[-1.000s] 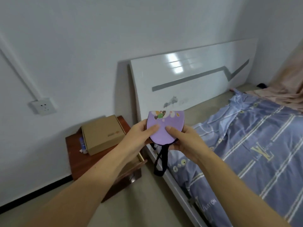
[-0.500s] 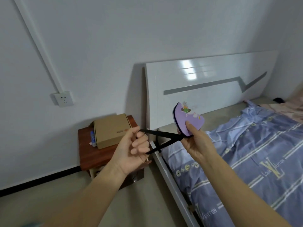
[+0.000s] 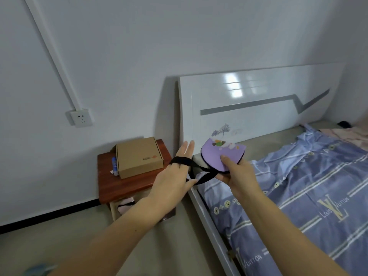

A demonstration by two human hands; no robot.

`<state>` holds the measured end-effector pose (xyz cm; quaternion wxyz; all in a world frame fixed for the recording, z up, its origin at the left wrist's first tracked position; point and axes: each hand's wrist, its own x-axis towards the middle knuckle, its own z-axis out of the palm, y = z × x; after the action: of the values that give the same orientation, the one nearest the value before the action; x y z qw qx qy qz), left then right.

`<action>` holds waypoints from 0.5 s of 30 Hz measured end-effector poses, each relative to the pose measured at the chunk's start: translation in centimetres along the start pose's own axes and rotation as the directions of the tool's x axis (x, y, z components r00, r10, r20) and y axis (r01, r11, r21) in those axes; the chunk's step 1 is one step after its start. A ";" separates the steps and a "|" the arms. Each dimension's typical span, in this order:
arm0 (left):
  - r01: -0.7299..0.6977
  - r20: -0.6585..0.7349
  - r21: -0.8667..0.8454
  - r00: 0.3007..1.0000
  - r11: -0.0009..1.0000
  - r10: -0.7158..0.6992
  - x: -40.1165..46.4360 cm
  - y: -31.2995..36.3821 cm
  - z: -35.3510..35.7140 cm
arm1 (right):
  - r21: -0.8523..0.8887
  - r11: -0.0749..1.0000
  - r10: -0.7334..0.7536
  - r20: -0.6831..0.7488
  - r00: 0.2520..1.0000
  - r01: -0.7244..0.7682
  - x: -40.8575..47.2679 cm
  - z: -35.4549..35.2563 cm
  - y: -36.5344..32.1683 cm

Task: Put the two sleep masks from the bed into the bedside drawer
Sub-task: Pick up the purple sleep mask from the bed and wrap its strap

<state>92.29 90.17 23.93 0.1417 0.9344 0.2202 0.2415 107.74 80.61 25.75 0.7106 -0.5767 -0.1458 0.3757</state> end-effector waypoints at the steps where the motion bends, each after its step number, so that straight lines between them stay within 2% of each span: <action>1: -0.084 -0.021 0.026 0.996 0.996 0.085 0.1 -0.5 0.0 | -0.036 0.997 0.065 0.054 0.996 -0.064 0.0 -0.1 -0.1; 3: -0.185 0.045 0.021 0.982 0.982 0.184 0.6 -1.3 -0.4 | -0.144 0.973 0.206 0.195 0.959 -0.180 -0.3 0.0 -0.1; 5: -0.264 0.093 0.000 0.960 0.965 0.263 0.9 -1.8 -0.9 | -0.231 0.945 0.298 0.307 0.904 -0.233 -0.5 0.2 0.0; 8: -0.236 0.057 -0.112 0.968 0.965 0.244 0.8 -2.1 -1.3 | -0.250 0.945 0.299 0.392 0.870 -0.212 -0.6 0.5 0.1; 10: -0.064 0.061 -0.230 0.995 0.971 0.080 0.5 -2.0 -1.6 | -0.255 0.946 0.298 0.438 0.848 -0.201 -0.7 0.7 0.0; 12: 0.104 0.106 -0.364 0.992 0.926 -0.070 0.2 -2.0 -1.7 | -0.242 0.951 0.283 0.426 0.859 -0.193 -0.8 1.0 0.0; 14: 0.263 0.148 -0.364 0.963 0.894 -0.223 -0.1 -2.3 -1.6 | -0.157 0.977 0.189 0.304 0.934 -0.147 -0.6 1.2 0.2; 15: 0.370 0.181 -0.304 0.927 0.878 -0.328 -0.1 -2.5 -1.7 | -0.099 0.991 0.114 0.212 0.971 -0.095 -0.4 1.2 0.3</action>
<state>90.49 92.50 24.36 0.3519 0.8549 0.3322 0.1869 106.58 81.14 25.93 0.6437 -0.5697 -0.2084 0.4666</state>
